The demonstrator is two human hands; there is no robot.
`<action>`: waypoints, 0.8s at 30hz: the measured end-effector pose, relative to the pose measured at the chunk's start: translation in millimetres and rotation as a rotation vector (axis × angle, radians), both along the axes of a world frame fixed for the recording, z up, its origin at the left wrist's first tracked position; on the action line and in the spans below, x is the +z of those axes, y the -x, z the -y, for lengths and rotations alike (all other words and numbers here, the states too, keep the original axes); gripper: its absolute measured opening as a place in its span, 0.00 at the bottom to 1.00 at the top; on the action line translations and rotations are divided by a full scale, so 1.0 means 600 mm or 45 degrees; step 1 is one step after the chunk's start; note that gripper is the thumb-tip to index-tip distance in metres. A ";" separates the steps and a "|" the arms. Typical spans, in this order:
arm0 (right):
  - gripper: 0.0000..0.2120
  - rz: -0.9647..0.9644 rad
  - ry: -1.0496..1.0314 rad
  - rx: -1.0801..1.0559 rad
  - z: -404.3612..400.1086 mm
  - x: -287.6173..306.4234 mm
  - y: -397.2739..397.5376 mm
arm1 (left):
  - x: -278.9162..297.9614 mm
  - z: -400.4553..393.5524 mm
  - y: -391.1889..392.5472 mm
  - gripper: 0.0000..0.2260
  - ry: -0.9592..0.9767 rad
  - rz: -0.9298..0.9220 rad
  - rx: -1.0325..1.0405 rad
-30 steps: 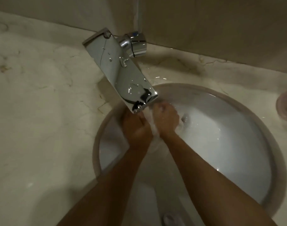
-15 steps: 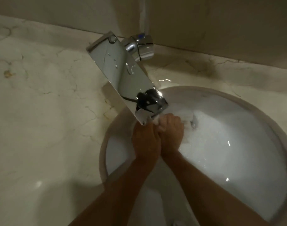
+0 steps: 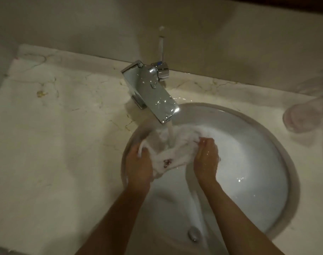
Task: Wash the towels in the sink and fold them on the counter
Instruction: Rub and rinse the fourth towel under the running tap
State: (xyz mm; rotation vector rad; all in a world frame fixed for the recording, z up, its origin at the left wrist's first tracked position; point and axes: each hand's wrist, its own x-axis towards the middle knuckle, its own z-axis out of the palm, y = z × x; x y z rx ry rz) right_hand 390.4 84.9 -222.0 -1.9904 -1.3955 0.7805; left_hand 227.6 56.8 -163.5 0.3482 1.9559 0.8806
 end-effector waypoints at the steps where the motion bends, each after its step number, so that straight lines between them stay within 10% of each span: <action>1: 0.10 -0.058 0.088 0.020 0.015 0.002 -0.002 | 0.010 0.011 0.007 0.05 0.122 0.368 0.052; 3: 0.22 -0.221 0.353 -0.028 0.026 0.015 0.013 | 0.018 0.035 0.009 0.07 0.265 0.846 -0.062; 7: 0.50 -0.625 0.773 -0.334 0.031 0.026 0.063 | 0.045 0.047 -0.002 0.14 0.255 1.050 0.004; 13: 0.13 -1.470 0.963 -0.489 0.028 0.069 0.027 | 0.084 0.042 0.025 0.15 0.063 1.248 0.127; 18: 0.23 -2.070 0.531 -0.778 0.053 0.118 -0.072 | 0.087 0.023 0.052 0.18 0.005 1.337 0.086; 24: 0.27 -1.896 1.083 -0.763 0.070 0.139 -0.080 | 0.032 -0.069 0.000 0.10 0.001 0.839 -0.065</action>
